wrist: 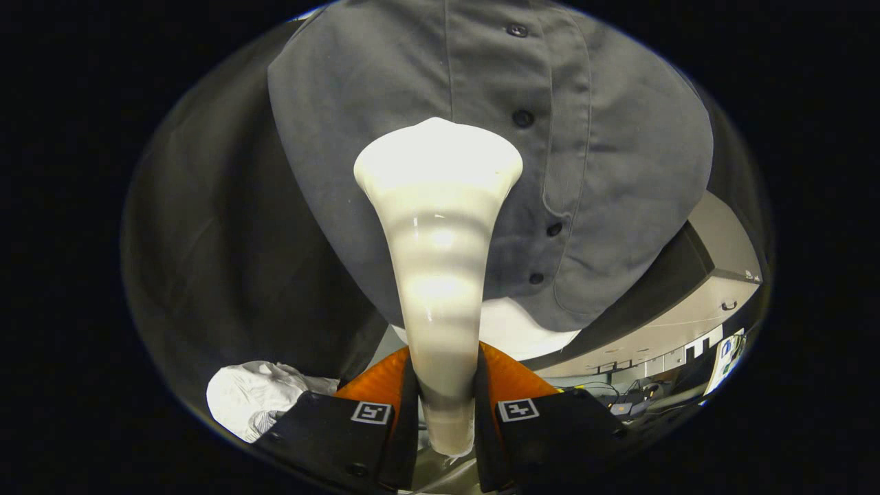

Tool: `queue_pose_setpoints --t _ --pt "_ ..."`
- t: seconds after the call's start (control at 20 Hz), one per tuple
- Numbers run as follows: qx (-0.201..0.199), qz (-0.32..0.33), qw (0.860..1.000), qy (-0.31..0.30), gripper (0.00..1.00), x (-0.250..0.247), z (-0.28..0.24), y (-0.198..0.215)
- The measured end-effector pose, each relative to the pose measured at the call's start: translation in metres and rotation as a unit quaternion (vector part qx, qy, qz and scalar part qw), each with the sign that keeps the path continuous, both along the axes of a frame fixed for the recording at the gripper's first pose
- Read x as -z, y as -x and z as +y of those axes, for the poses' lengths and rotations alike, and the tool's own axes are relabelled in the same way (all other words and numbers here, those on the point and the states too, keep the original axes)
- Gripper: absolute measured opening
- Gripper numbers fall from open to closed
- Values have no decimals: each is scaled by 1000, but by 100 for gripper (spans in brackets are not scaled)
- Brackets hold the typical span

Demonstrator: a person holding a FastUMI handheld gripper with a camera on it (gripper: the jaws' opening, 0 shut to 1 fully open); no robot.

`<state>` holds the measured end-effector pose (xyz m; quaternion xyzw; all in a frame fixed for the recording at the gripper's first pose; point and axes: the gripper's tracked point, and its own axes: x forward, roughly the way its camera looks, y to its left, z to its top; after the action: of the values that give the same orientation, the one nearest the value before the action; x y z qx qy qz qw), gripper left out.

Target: Iron the clothes twice with a garment steamer, once on the left side and once on the right side.

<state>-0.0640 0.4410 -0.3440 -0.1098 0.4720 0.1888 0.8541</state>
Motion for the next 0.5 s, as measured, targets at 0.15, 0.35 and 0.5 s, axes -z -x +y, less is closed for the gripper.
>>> queue_pose_setpoints --t 0.15,0.35,0.5 --pt "1 18 1000 8 42 21 -6 7" --pt "4 37 999 17 43 47 -15 15" --pt "8 50 999 19 43 63 -19 19"
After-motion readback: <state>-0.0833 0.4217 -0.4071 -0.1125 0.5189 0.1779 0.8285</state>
